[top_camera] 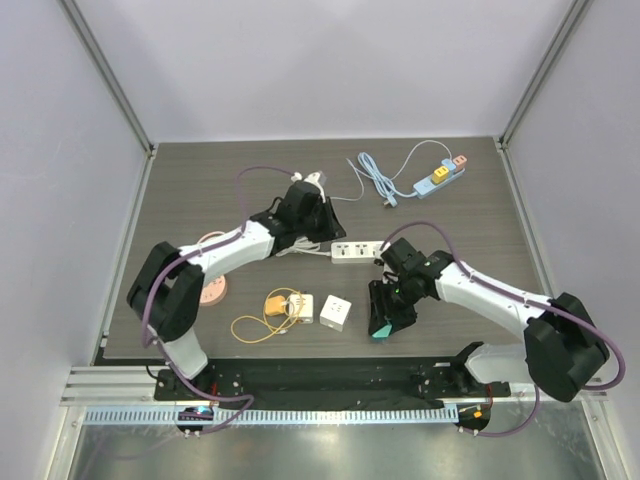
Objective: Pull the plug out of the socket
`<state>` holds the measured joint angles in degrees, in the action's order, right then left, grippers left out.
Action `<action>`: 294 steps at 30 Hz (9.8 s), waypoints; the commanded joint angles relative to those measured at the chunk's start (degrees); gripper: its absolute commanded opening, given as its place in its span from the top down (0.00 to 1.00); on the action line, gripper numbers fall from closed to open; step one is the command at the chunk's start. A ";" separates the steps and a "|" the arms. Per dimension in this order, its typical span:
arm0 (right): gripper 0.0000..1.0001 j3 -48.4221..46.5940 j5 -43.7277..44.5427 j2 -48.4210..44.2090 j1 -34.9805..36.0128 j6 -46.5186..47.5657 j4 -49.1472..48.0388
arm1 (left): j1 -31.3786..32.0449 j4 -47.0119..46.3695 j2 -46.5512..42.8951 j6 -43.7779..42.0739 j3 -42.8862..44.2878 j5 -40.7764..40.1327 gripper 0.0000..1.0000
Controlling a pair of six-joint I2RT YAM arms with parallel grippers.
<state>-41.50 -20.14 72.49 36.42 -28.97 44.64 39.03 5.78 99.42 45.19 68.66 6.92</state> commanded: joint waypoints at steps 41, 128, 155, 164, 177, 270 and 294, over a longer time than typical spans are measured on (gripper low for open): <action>0.16 -23.01 2.22 24.80 -23.15 4.71 -17.30 | -0.09 -0.95 -10.56 -3.79 -8.20 3.27 0.56; 0.95 -26.48 37.19 32.91 -22.20 -28.21 -19.58 | -1.32 7.67 -41.13 -4.94 -18.99 3.27 0.41; 0.00 -9.49 40.45 8.56 -6.01 -23.88 -31.29 | 1.40 4.15 -25.26 -9.94 -13.21 7.15 0.39; 0.00 -6.14 18.58 5.21 -23.76 3.02 -32.69 | 7.64 4.06 -5.39 -15.12 2.07 2.93 0.46; 0.00 -5.27 6.18 5.30 -32.46 0.77 -38.91 | 12.57 11.36 14.13 -32.97 21.86 -8.39 0.39; 0.77 -11.51 13.10 10.13 -24.65 8.23 -18.89 | 11.86 -7.26 17.92 -60.57 19.76 19.18 1.00; 0.83 -4.56 19.00 14.96 -23.15 7.00 -15.29 | 11.86 -16.60 11.68 -49.67 20.98 23.04 1.00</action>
<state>-50.37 -6.46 81.10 12.62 -22.63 22.24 50.43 -1.89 120.77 -7.62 83.96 21.71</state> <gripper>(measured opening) 0.174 0.323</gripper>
